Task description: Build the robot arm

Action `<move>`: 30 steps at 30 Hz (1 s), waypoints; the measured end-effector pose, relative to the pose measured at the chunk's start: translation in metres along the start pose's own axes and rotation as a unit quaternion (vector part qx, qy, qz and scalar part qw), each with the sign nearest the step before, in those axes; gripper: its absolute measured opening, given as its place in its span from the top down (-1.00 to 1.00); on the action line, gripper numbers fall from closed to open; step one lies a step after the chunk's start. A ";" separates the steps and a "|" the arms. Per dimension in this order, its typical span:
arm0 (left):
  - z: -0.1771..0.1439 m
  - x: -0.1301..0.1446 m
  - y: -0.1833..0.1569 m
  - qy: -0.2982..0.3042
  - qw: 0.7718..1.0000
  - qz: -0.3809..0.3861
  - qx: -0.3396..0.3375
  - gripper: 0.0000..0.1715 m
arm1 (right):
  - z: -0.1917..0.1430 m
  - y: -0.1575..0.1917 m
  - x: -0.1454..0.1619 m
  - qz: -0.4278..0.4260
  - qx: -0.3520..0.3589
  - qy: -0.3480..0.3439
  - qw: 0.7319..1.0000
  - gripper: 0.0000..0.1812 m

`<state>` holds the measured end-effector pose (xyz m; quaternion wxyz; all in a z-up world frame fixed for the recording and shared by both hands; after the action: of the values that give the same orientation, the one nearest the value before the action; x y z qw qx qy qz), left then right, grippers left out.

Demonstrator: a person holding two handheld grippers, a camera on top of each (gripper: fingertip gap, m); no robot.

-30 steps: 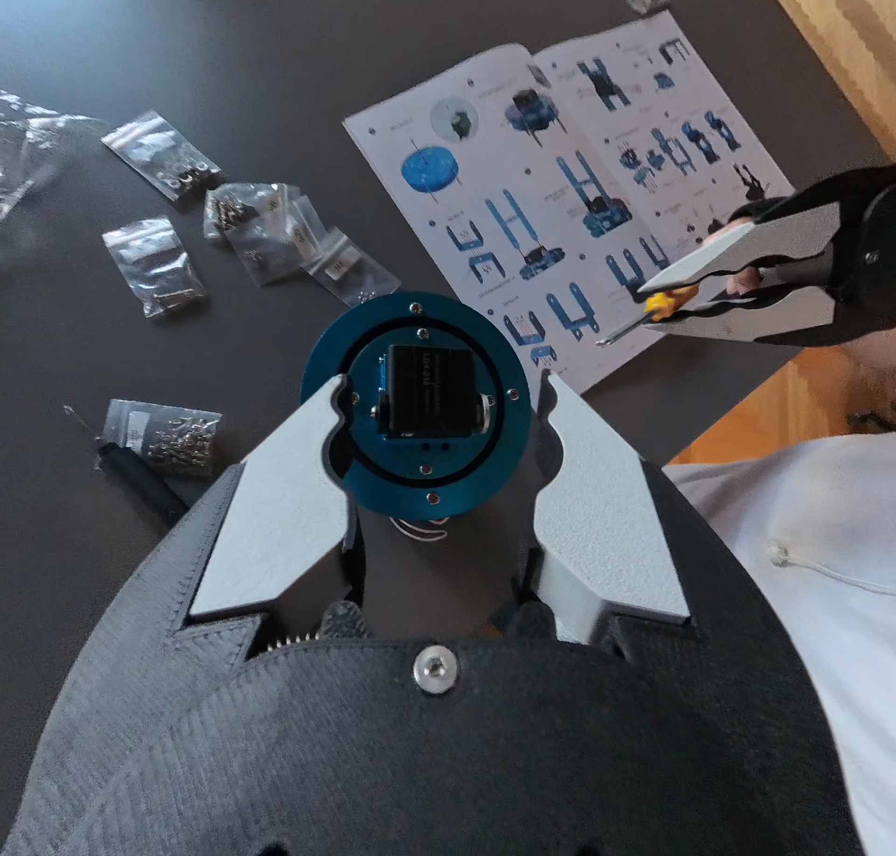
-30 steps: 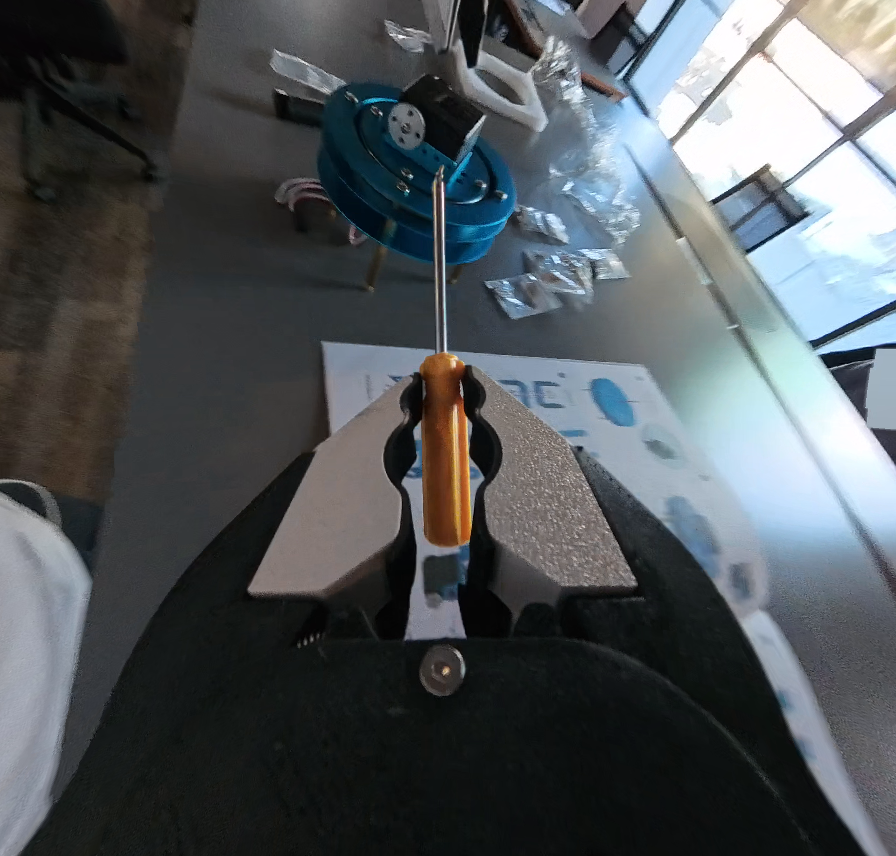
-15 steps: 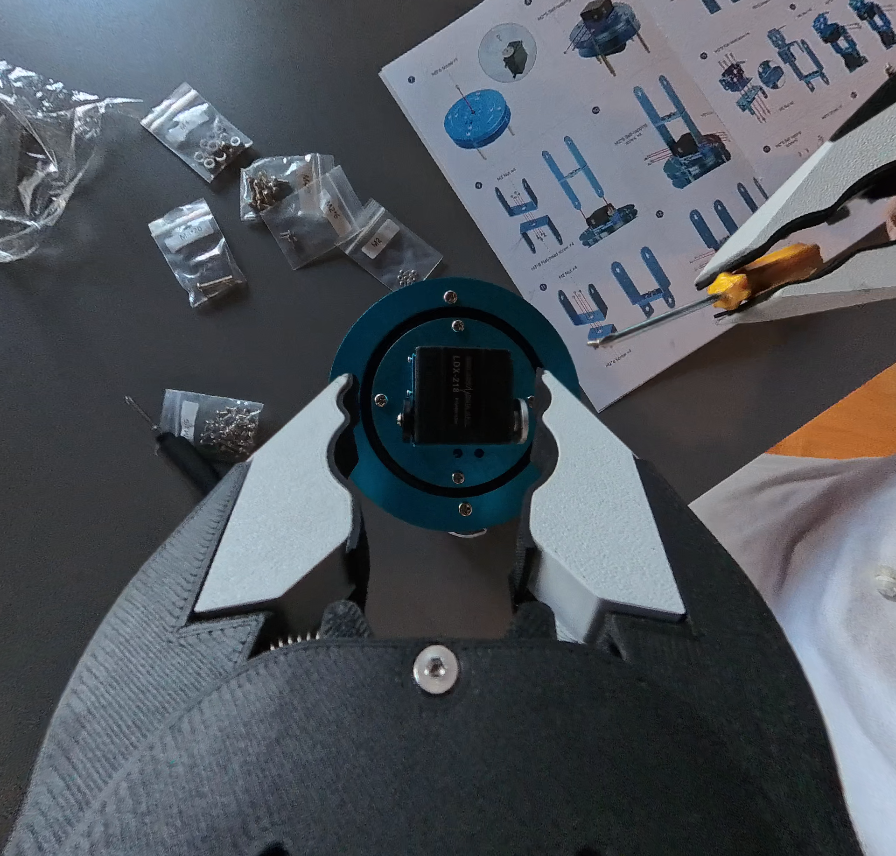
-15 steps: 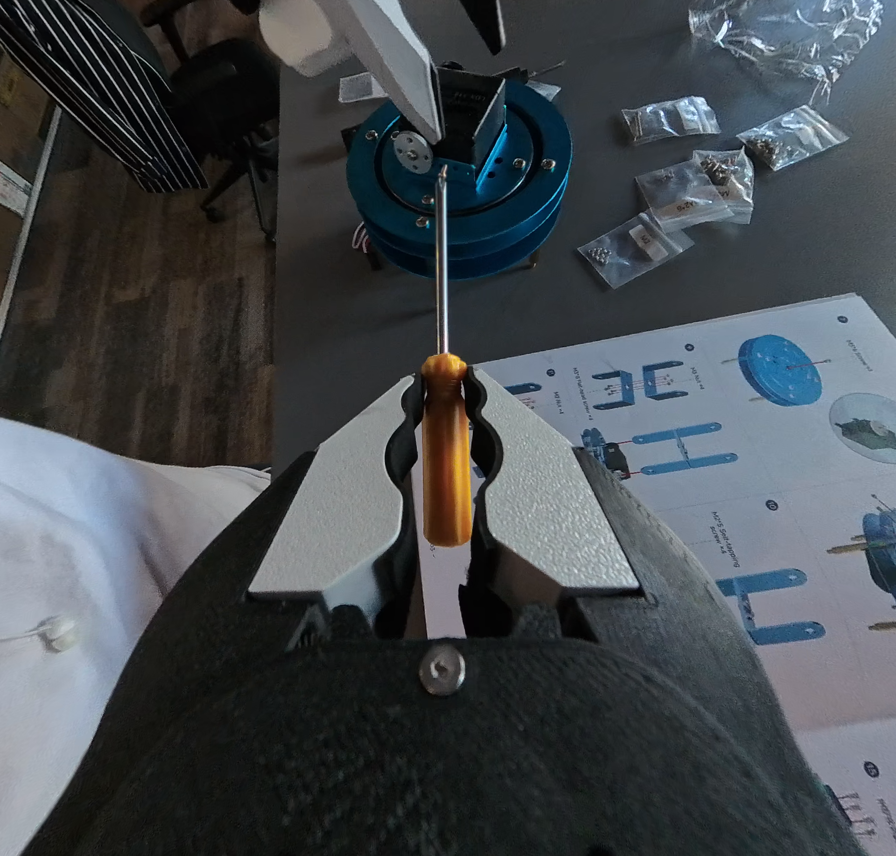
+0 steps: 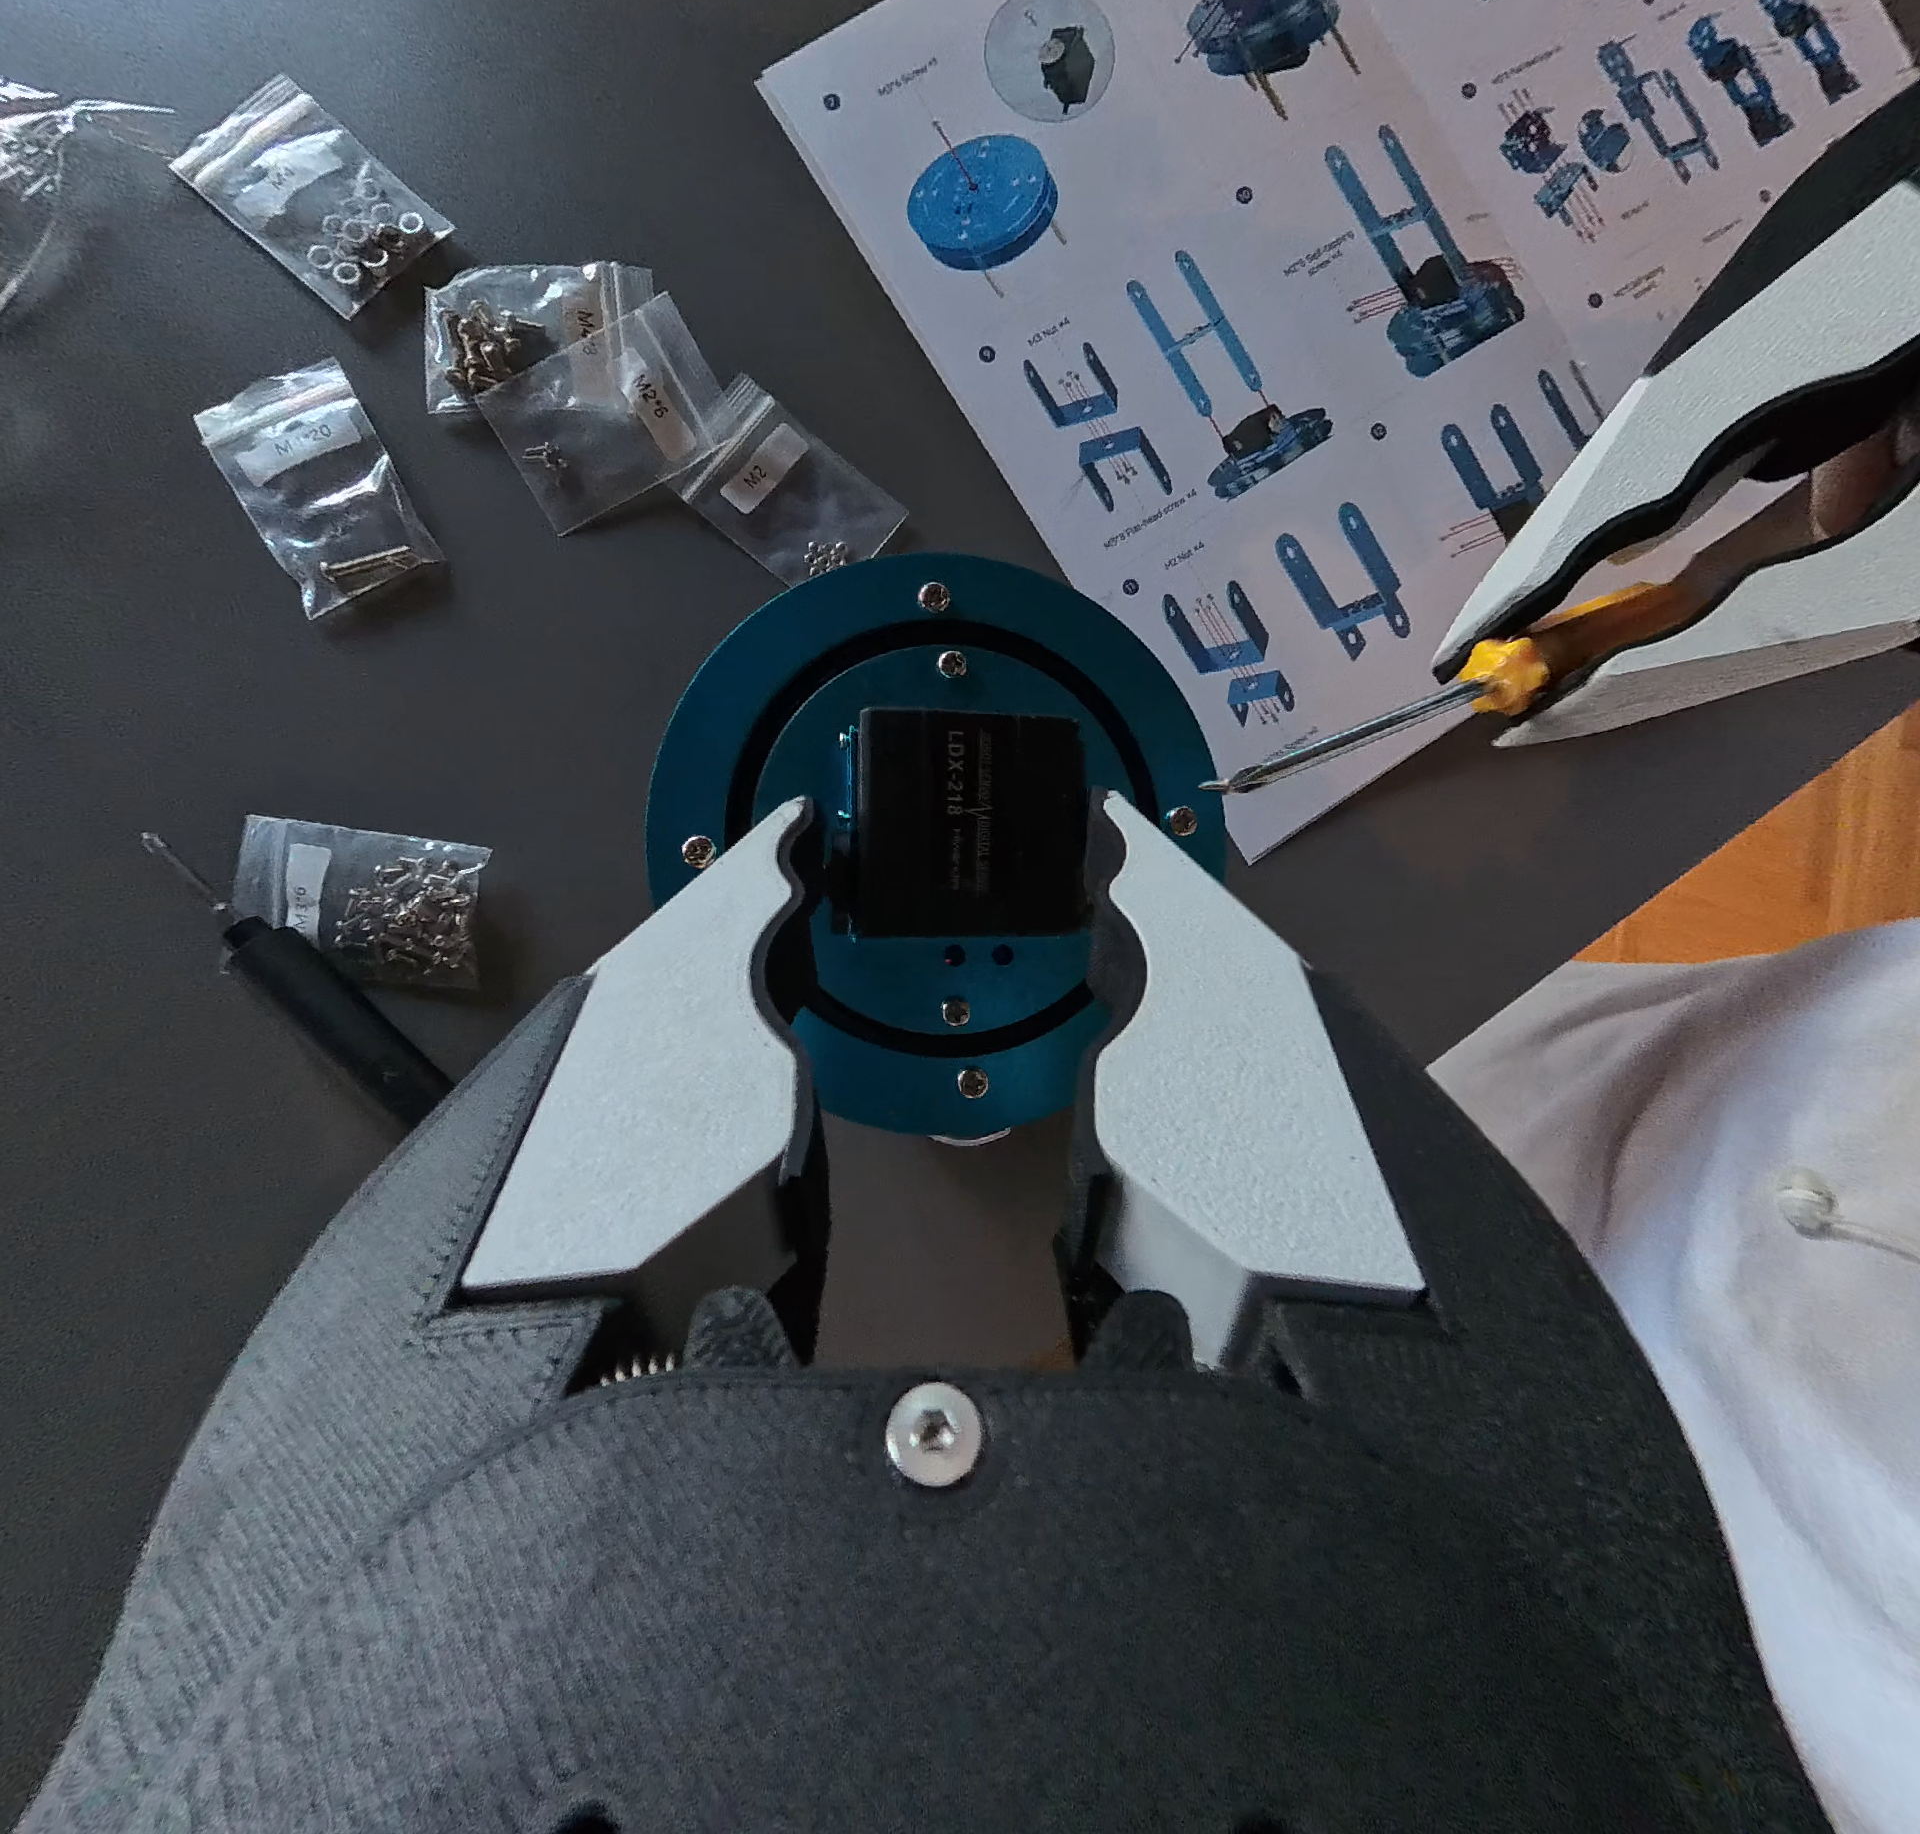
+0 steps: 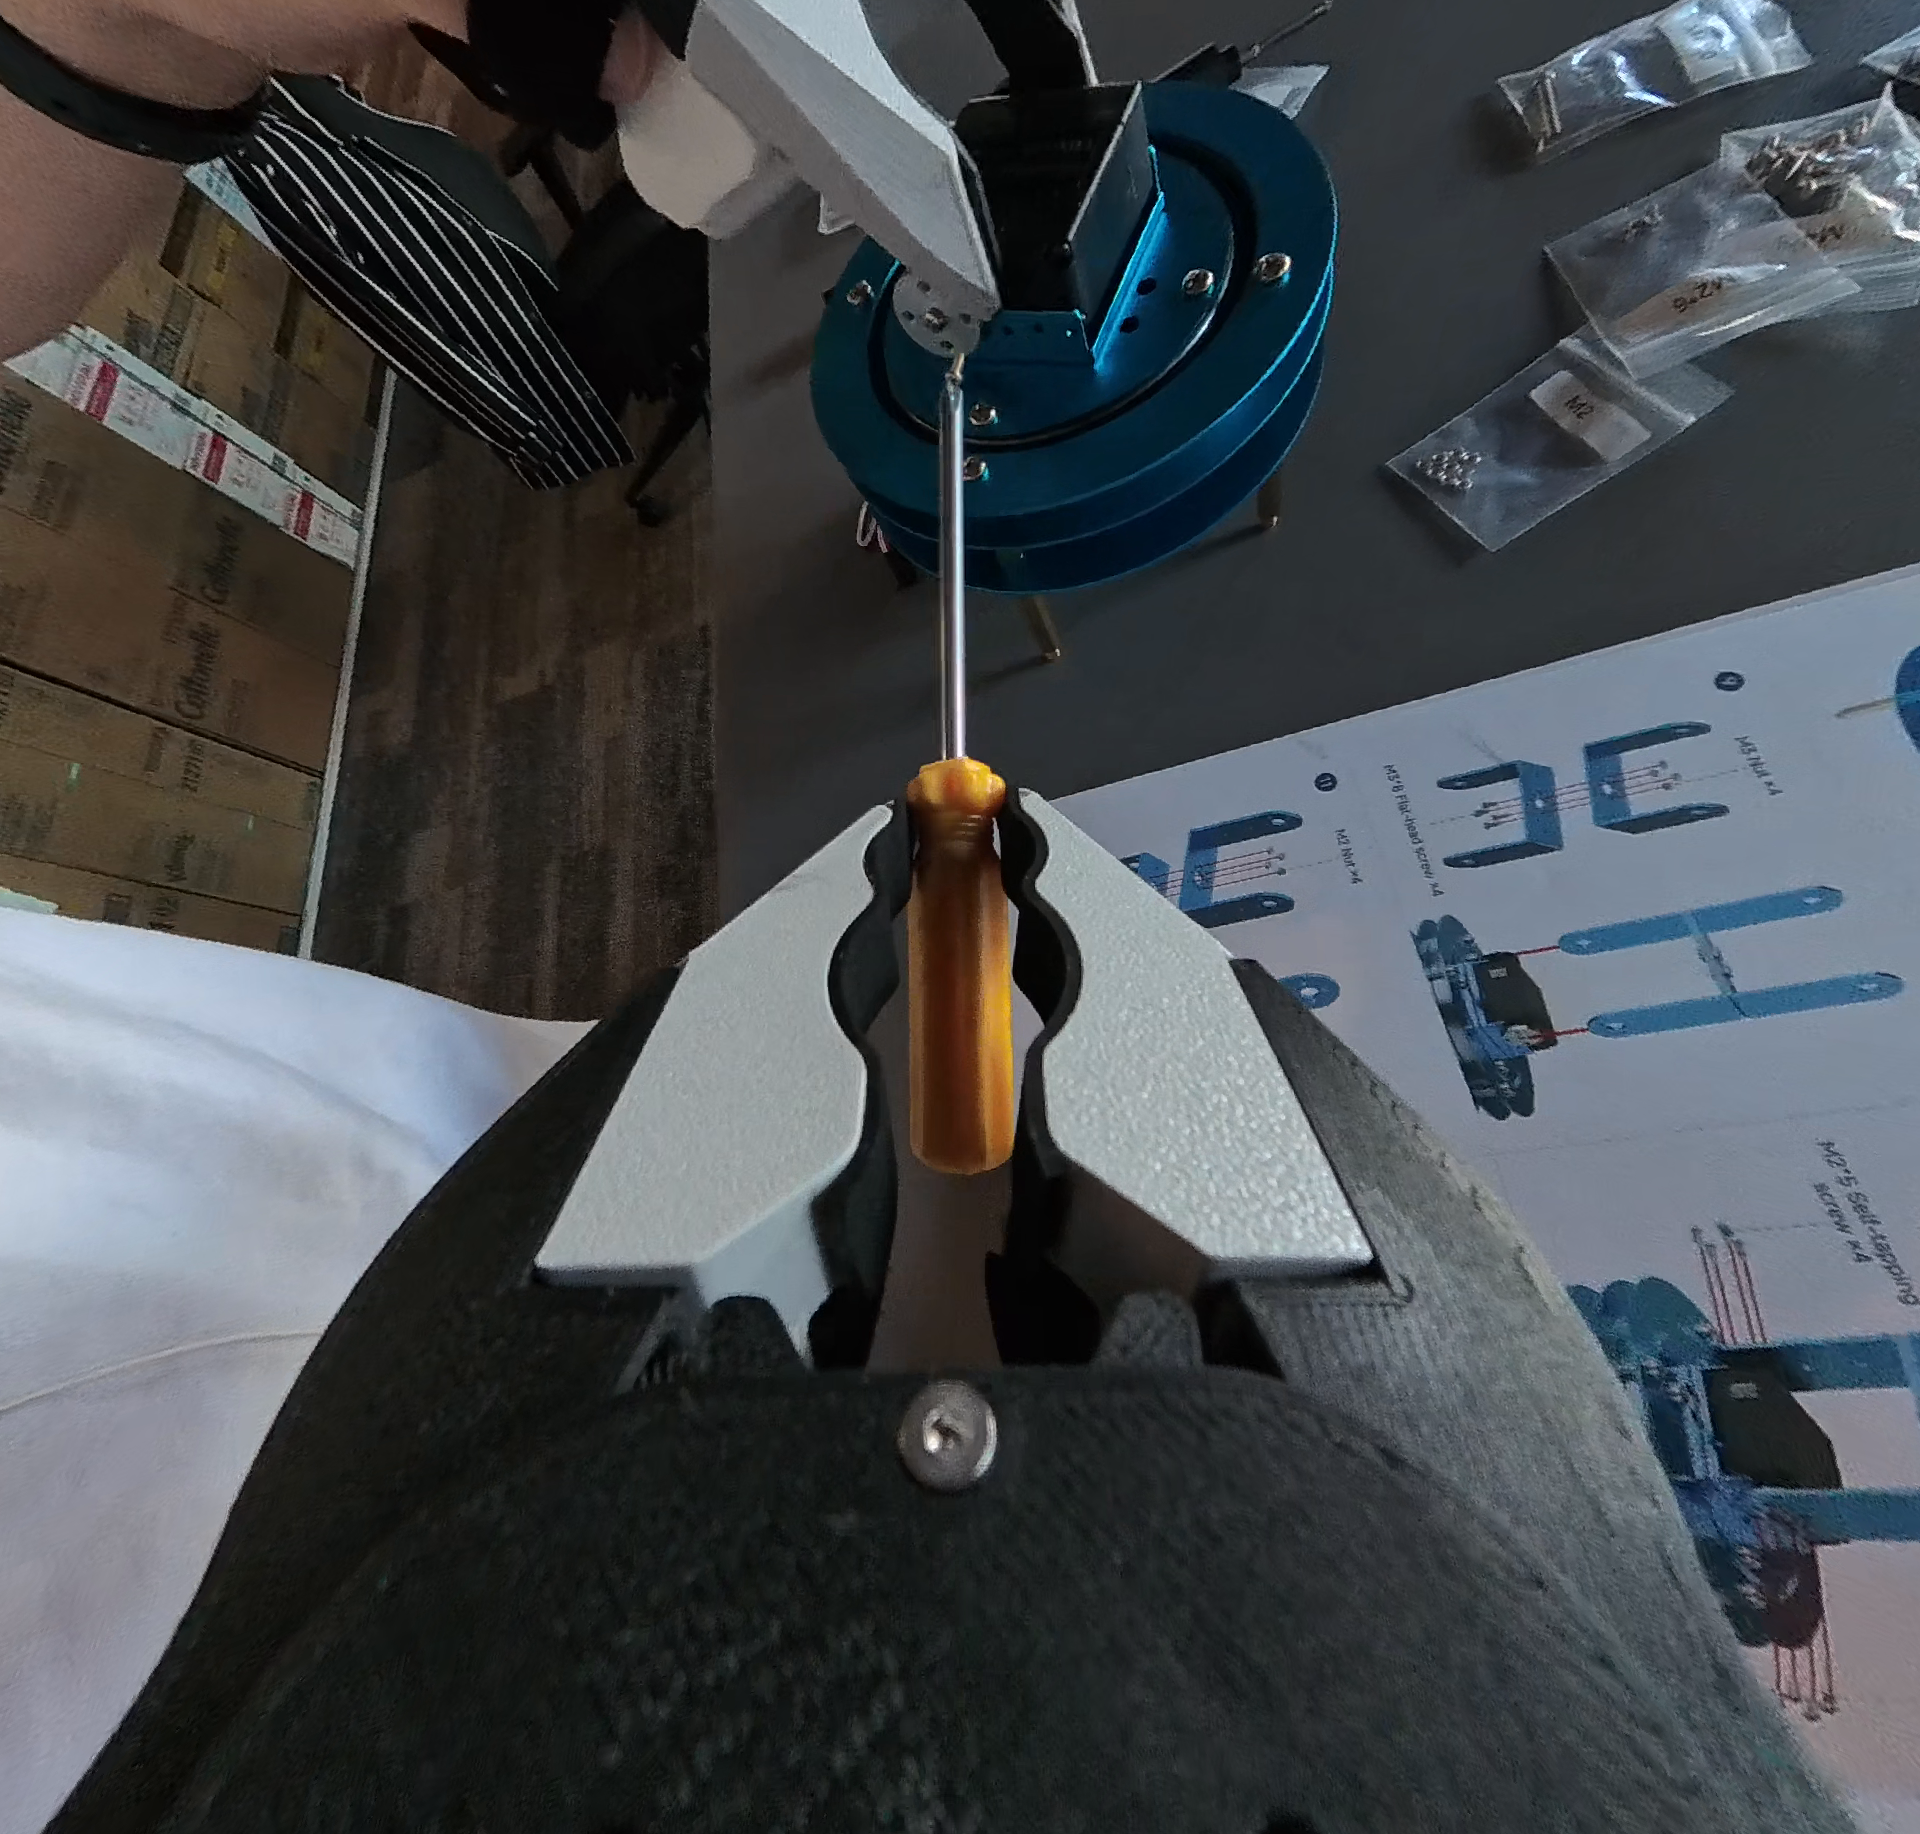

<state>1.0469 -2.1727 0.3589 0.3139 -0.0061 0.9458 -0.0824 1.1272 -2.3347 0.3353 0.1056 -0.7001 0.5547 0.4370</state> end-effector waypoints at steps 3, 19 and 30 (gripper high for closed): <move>-0.002 0.000 0.001 -0.011 1.000 -0.015 0.017 0.42 | 0.002 0.001 0.000 0.002 0.001 -0.001 1.000 0.83; -0.001 -0.006 0.000 -0.020 1.000 0.005 0.006 0.44 | 0.003 -0.009 0.006 0.022 -0.001 0.004 1.000 0.83; -0.023 -0.025 0.005 -0.151 0.988 -0.015 0.043 0.22 | -0.005 -0.023 -0.004 0.033 -0.033 -0.011 0.999 0.83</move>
<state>1.0536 -2.1631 0.3910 0.4516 -0.0189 0.8831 -0.1257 1.1495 -2.3273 0.3338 0.0736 -0.6798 0.5616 0.4659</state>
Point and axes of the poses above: each gripper's, where its closed fingertips meet, z out along the fingers, x out of its underside, y = z × x across the jaws, the point moved 6 cm from there along -z, back along the fingers
